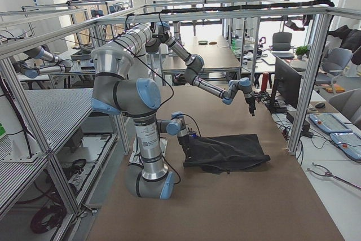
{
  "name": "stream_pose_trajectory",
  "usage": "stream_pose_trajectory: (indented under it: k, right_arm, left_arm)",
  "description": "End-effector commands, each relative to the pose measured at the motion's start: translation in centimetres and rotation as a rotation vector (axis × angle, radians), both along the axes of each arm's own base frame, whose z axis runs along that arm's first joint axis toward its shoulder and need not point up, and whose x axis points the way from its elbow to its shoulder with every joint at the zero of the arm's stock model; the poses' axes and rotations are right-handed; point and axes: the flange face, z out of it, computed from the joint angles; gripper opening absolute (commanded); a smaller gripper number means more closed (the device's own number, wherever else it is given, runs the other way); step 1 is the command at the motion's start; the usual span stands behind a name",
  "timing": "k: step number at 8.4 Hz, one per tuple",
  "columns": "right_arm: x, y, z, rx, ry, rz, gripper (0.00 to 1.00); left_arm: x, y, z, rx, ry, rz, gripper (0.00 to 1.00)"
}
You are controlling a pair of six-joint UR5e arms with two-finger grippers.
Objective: Fold clothes
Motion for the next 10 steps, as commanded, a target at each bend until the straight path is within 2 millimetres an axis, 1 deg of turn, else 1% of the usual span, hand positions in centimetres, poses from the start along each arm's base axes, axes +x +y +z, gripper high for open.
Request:
stream_pose_trajectory:
  k: [1, 4, 7, 8, 9, 10]
  right_arm:
    - [-0.6, 0.4, 0.0, 0.021, 0.002, -0.020, 0.50]
    - [-1.0, 0.6, 0.6, 0.017, 0.009, -0.023, 0.49]
    - [-0.8, 0.7, 2.3, 0.018, 0.036, -0.028, 0.49]
    - [-0.8, 0.7, 2.4, 0.024, 0.039, -0.026, 0.49]
    - [-0.7, 0.6, 2.8, 0.032, 0.049, -0.034, 0.46]
    - [-0.7, 0.7, 3.2, 0.032, 0.049, -0.034, 0.40]
  left_arm:
    - [-0.2, 0.4, 0.5, 0.000, 0.001, 0.001, 1.00]
    - [0.2, 0.5, 0.5, 0.000, 0.001, 0.005, 1.00]
    - [0.2, 0.5, 0.5, 0.000, 0.001, 0.005, 1.00]
    - [0.2, 0.5, 0.5, 0.000, 0.001, 0.005, 1.00]
    - [0.2, 0.5, 0.5, 0.000, 0.001, 0.005, 1.00]
    - [0.2, 0.5, 0.5, 0.000, 0.001, 0.005, 1.00]
